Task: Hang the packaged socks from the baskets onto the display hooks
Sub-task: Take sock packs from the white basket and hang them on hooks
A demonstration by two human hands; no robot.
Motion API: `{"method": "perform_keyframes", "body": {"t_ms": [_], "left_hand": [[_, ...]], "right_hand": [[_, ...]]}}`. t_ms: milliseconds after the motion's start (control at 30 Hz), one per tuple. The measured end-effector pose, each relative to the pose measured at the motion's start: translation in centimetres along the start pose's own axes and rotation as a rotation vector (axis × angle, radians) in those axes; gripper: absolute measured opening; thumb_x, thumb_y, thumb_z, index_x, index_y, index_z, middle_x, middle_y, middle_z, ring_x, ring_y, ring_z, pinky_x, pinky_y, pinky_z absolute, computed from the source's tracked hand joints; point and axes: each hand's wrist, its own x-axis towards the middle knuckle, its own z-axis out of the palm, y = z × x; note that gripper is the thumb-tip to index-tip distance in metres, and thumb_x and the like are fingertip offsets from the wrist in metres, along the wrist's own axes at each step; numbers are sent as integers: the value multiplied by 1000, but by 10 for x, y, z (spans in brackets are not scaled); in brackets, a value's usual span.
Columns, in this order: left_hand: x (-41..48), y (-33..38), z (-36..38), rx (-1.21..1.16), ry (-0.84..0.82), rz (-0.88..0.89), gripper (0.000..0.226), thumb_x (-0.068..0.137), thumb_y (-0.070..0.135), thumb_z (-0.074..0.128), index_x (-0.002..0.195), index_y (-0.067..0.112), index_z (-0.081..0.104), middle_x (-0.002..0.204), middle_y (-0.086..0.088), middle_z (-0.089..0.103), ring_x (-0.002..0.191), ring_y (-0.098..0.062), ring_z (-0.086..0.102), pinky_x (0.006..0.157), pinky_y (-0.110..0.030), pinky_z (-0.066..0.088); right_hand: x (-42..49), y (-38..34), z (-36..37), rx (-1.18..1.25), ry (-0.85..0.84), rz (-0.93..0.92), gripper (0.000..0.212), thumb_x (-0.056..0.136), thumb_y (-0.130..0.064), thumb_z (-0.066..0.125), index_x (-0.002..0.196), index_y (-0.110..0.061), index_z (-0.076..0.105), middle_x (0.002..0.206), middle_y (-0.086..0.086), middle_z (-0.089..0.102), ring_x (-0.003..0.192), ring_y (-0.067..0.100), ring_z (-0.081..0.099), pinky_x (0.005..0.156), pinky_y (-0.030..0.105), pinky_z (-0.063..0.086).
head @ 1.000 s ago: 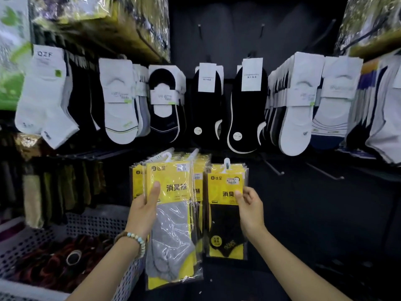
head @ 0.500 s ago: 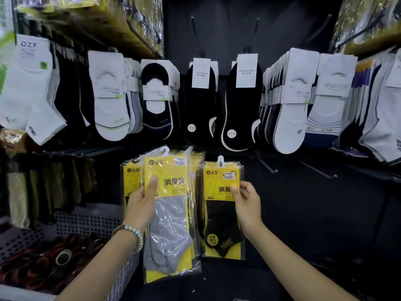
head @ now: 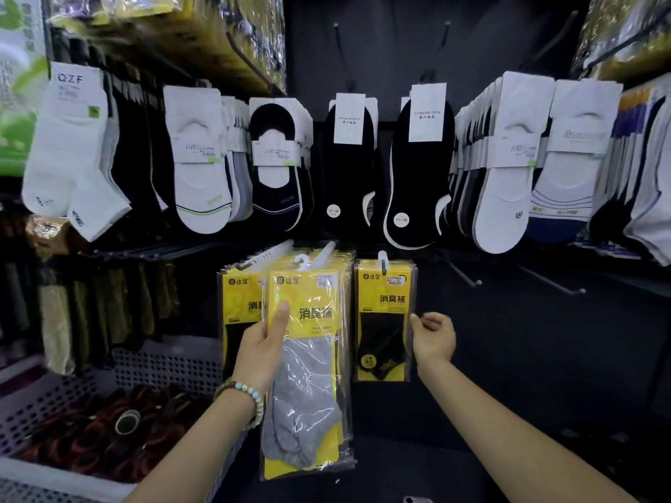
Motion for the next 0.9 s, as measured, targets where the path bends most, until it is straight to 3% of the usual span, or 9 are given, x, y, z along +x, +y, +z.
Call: {"method": "perform_keyframes", "body": {"t_ms": [133, 267, 333, 433, 500, 567, 667, 733, 900], "left_hand": [[-12, -1, 11, -10, -42, -21, 53, 87, 55, 43, 55, 20, 20, 35, 11, 16, 32, -5, 17, 46, -17, 21], [-27, -1, 29, -41, -75, -18, 53, 86, 55, 45, 54, 19, 24, 37, 12, 18, 35, -3, 18, 41, -12, 22], [-34, 0, 36, -97, -96, -43, 51, 84, 56, 47, 57, 13, 39, 45, 7, 37, 44, -8, 35, 49, -16, 30], [-44, 3, 46, -186, -103, -80, 45, 85, 50, 55, 84, 6, 67, 78, -7, 67, 72, -17, 59, 71, -30, 50], [-49, 7, 50, -213, -85, -79, 35, 81, 47, 60, 83, 13, 69, 75, 4, 72, 71, -7, 65, 68, -23, 53], [-53, 10, 53, -224, -84, -83, 24, 77, 45, 66, 76, 21, 68, 64, 13, 70, 62, 3, 65, 55, -12, 48], [-57, 13, 56, -189, -100, -72, 22, 78, 44, 66, 73, 22, 67, 62, 15, 68, 61, 0, 65, 56, -15, 47], [-57, 14, 56, -132, -105, -54, 41, 87, 45, 54, 64, 11, 56, 48, 10, 53, 46, -9, 50, 52, -16, 39], [-49, 16, 46, -65, 38, -59, 51, 92, 44, 46, 54, 18, 23, 45, 8, 18, 39, -7, 19, 44, -21, 20]], "right_hand": [[-40, -3, -17, 57, -257, -7, 7, 93, -15, 58, 99, -16, 61, 104, 3, 65, 95, 16, 64, 72, 20, 50], [-89, -20, -31, 64, -533, -59, 15, 94, -25, 56, 101, -20, 68, 93, -3, 72, 86, 10, 68, 69, 19, 54], [-104, -26, -39, 73, -562, -89, 17, 91, -31, 60, 100, -20, 70, 89, -2, 74, 81, 9, 69, 70, 23, 56], [-112, -31, -50, 68, -539, -123, 21, 85, -29, 68, 96, -12, 71, 90, 4, 74, 86, 16, 70, 77, 30, 57], [-114, -33, -56, 72, -545, -120, 22, 83, -29, 70, 92, -9, 71, 89, 5, 74, 87, 17, 70, 79, 28, 56], [-113, -33, -62, 95, -574, -90, 21, 84, -29, 69, 89, -8, 72, 88, 5, 75, 86, 18, 71, 77, 28, 57], [-107, -31, -70, 145, -594, -21, 21, 87, -28, 66, 91, -8, 73, 90, 6, 75, 86, 19, 72, 72, 25, 58], [-103, -27, -73, 171, -564, 37, 20, 88, -26, 66, 91, -8, 73, 90, 8, 75, 85, 21, 72, 76, 31, 57], [-80, -22, -80, 171, -391, 77, 20, 92, -21, 61, 78, -9, 69, 85, 11, 70, 79, 22, 65, 79, 38, 52]]}}
